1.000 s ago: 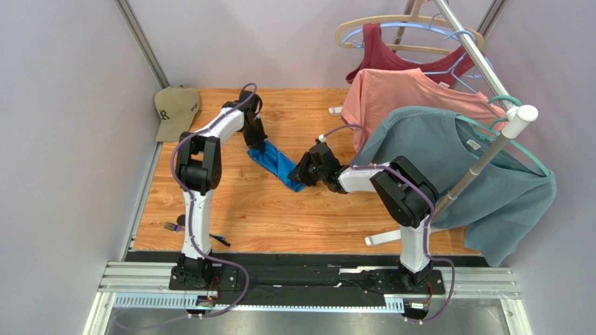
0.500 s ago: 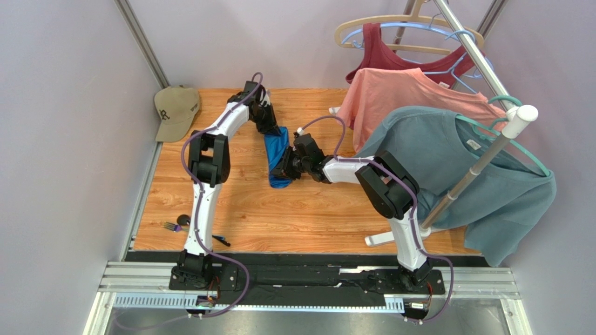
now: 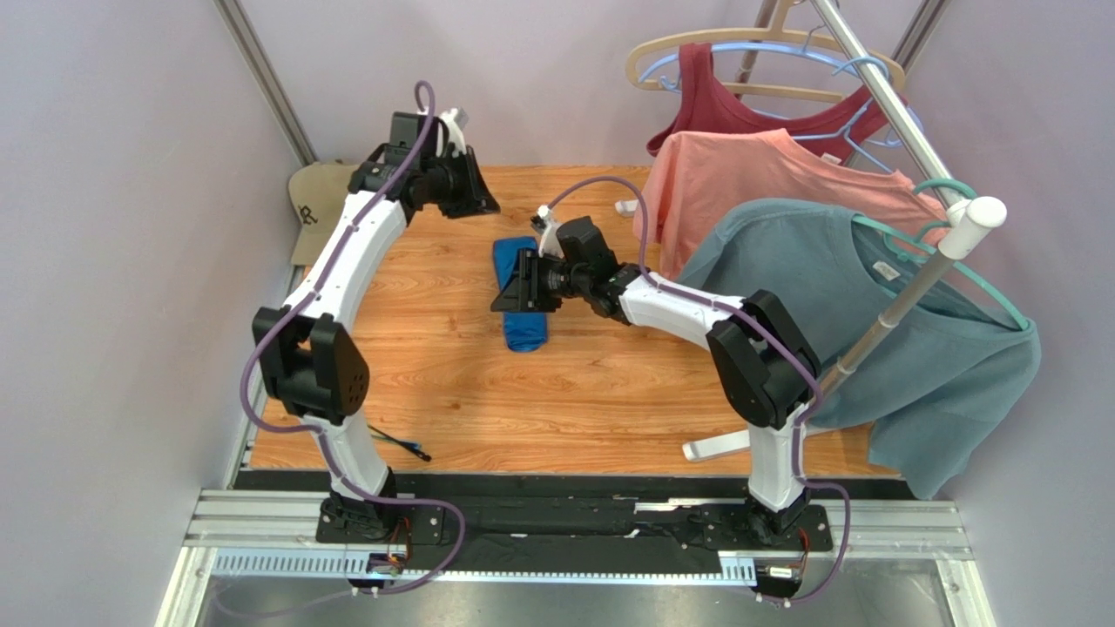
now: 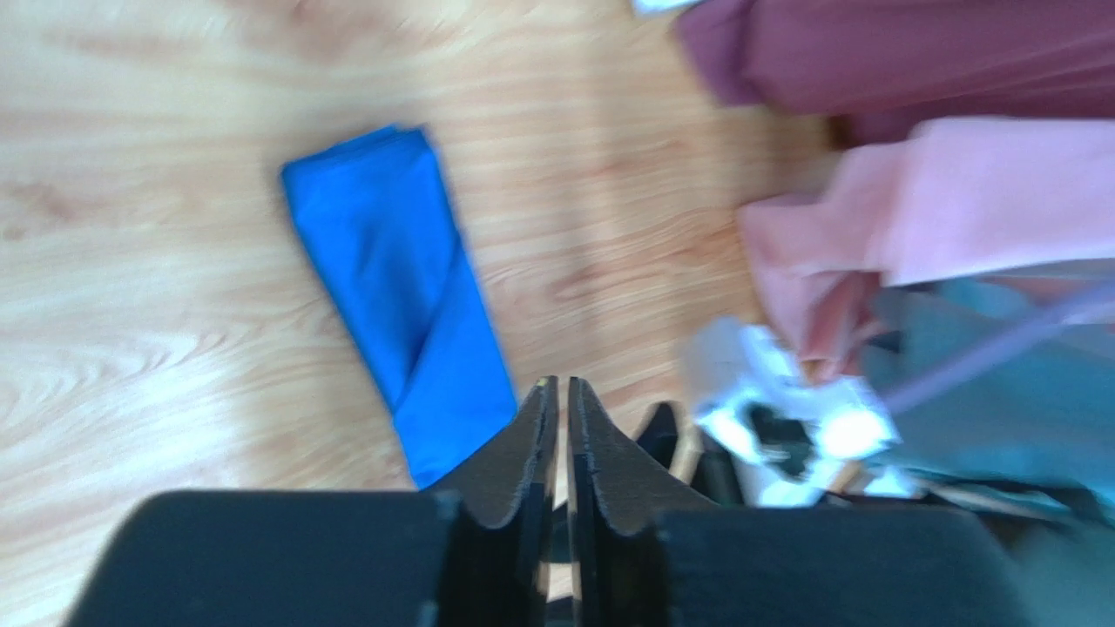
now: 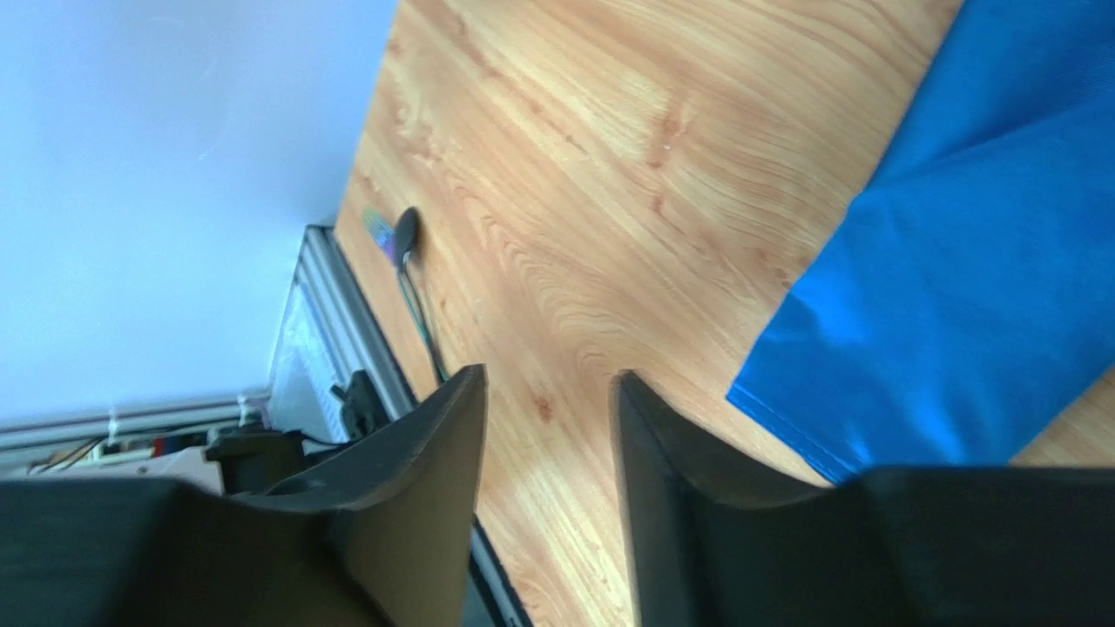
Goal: Fold the napkin into a case and place the utensils inside
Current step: Pick up the spoon from the corner of the board.
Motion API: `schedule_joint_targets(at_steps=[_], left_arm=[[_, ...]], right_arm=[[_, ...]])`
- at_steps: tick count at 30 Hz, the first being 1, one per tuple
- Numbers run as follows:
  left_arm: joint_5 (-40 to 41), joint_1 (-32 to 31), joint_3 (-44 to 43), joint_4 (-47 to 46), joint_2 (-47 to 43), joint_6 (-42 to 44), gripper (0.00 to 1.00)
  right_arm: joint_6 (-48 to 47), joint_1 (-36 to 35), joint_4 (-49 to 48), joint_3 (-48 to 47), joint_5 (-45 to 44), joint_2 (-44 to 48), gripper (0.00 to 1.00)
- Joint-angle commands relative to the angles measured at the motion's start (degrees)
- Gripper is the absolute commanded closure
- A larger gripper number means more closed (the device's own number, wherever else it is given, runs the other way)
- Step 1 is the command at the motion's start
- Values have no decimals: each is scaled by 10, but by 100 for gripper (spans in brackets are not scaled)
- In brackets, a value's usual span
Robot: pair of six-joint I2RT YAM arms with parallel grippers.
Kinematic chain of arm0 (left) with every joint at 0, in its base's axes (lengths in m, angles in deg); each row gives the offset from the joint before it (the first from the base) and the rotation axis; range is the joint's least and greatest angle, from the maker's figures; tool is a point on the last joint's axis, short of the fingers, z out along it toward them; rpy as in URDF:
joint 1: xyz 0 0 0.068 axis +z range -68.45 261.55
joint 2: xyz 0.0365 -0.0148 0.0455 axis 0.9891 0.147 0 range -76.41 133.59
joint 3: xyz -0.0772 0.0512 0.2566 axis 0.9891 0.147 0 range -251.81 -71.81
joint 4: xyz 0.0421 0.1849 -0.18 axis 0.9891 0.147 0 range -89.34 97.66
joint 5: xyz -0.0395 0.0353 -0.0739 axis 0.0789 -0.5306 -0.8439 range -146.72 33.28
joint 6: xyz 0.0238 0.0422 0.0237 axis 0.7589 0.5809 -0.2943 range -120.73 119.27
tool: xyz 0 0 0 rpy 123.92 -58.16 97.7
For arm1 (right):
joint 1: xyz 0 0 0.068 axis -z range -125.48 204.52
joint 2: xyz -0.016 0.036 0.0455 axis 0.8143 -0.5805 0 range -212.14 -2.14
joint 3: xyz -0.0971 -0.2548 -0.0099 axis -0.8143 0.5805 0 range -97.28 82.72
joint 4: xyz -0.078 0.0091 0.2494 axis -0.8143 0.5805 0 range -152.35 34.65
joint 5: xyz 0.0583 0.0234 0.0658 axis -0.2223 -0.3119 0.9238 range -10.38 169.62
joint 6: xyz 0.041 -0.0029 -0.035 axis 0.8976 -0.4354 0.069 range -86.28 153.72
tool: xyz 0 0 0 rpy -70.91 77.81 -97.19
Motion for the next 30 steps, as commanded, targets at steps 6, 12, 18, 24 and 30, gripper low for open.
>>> schedule_joint_targets(at_steps=[6, 12, 18, 24, 30], left_arm=[[-24, 3, 43, -51, 43, -60, 95], [22, 17, 150, -59, -80, -73, 90], [85, 67, 335, -19, -272, -147, 64], [178, 183, 404, 199, -351, -178, 52], [223, 210, 429, 327, -371, -286, 48]], right_arm=[[6, 20, -89, -30, 196, -79, 86], [27, 23, -179, 11, 217, -119, 87], [29, 23, -189, 1, 205, -163, 81], [2, 11, -59, 12, 136, -42, 52], [-42, -21, 122, 46, 25, 126, 33]])
